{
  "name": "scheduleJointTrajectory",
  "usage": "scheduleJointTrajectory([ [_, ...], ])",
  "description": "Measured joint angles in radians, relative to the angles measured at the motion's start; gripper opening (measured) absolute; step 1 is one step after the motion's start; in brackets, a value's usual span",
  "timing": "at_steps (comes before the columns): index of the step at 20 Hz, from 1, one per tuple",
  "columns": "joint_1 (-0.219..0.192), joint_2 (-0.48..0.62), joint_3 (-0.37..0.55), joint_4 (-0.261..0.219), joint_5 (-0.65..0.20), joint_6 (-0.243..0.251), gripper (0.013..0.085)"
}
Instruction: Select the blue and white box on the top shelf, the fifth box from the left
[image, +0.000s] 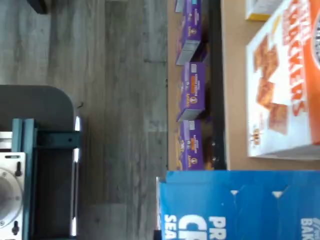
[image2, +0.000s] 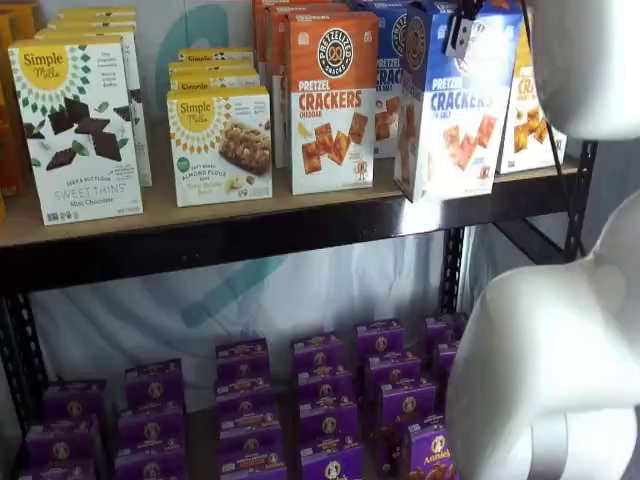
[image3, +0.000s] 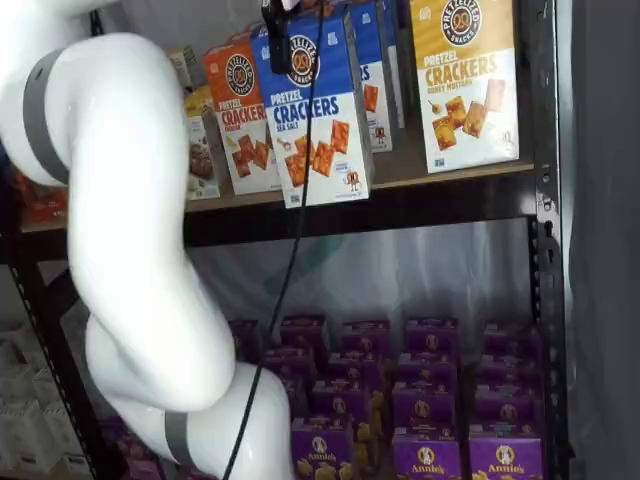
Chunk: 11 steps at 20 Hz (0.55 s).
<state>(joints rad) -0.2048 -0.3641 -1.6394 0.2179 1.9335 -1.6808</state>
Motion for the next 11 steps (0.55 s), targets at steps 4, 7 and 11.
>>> scheduleJointTrajectory([
  [4,-0.009,-0.046,0.047,-0.008,0.013,-0.012,0.0570],
  [7,-0.019,-0.075,0.080,-0.015,0.019,-0.025,0.0570],
  [11,-0.030,-0.109,0.124,-0.024,0.017,-0.041,0.0570],
])
